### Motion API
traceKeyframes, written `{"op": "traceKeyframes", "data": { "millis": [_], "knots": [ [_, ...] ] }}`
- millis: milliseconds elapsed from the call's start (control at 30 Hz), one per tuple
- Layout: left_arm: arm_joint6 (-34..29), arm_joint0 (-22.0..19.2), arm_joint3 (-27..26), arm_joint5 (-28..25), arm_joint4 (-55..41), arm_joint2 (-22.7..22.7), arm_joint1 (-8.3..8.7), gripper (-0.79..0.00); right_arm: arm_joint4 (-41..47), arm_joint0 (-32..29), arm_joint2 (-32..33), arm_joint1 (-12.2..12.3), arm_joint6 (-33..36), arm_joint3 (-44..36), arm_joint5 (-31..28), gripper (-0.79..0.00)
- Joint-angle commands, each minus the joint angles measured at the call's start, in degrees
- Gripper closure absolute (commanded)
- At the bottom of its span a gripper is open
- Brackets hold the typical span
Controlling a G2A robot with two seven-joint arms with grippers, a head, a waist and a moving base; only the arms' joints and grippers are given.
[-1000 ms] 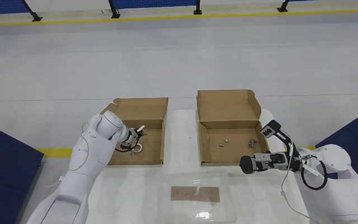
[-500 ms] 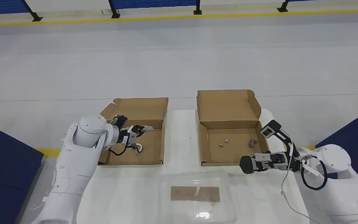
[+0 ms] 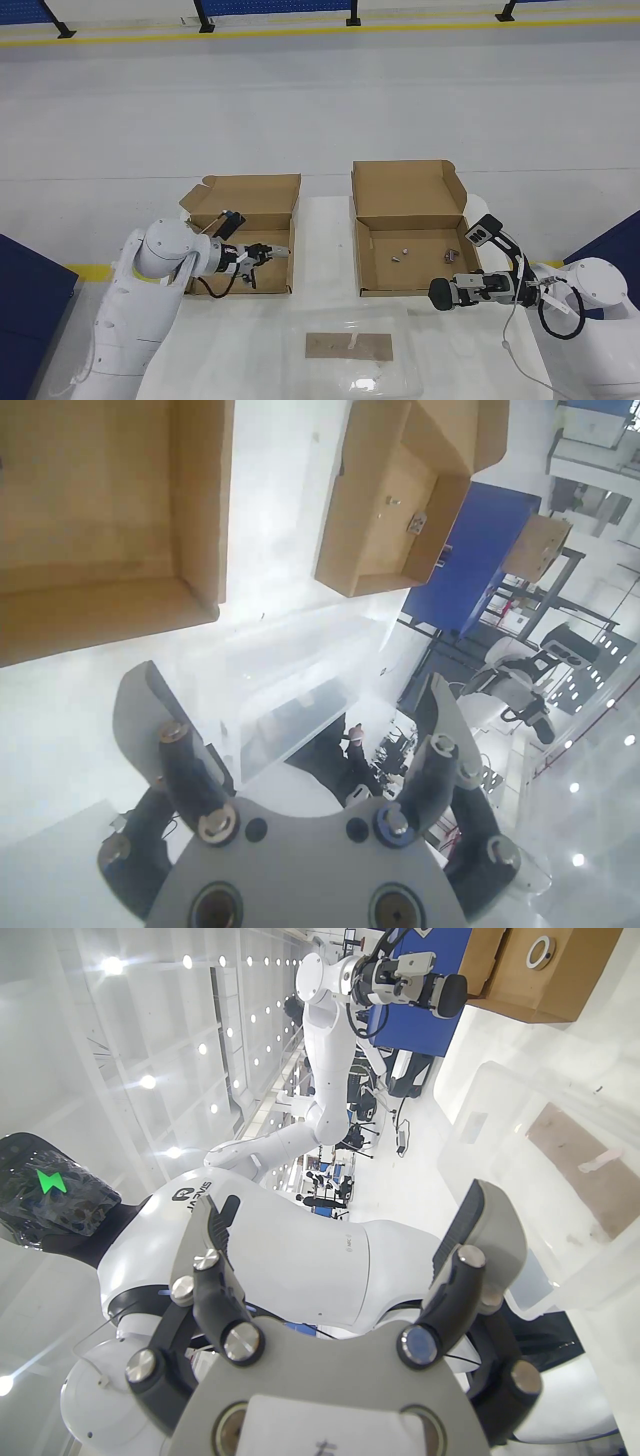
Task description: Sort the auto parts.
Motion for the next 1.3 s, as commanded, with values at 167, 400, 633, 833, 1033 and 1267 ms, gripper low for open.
{"op": "traceKeyframes", "data": {
  "millis": [167,400,633,833,1033,1267],
  "knots": [
    [7.1,4.7,-5.9,-10.5,-3.8,-0.7,0.09,-0.785,0.0,0.0,0.0,0.0,0.0,0.0,0.0,-0.785],
    [11.2,10.5,-16.3,-20.4,-6.7,-3.0,0.85,-0.785,0.0,0.0,0.0,0.0,0.0,0.0,0.0,-0.785],
    [11.1,13.8,-24.1,-28.9,-8.8,-3.0,1.46,-0.785,0.0,0.0,0.0,0.0,0.0,0.0,0.0,-0.785],
    [10.6,14.3,-27.8,-32.5,-10.2,-2.8,1.92,-0.785,0.0,0.0,0.0,0.0,0.0,0.0,0.0,-0.785],
    [10.5,14.8,-29.8,-34.0,-10.8,-2.8,2.21,-0.785,0.0,0.0,0.0,0.0,0.0,0.0,0.0,-0.785],
    [10.3,14.8,-30.0,-34.2,-10.9,-2.8,2.24,-0.785,0.0,0.0,0.0,0.0,0.0,0.0,0.0,-0.785]
  ]
}}
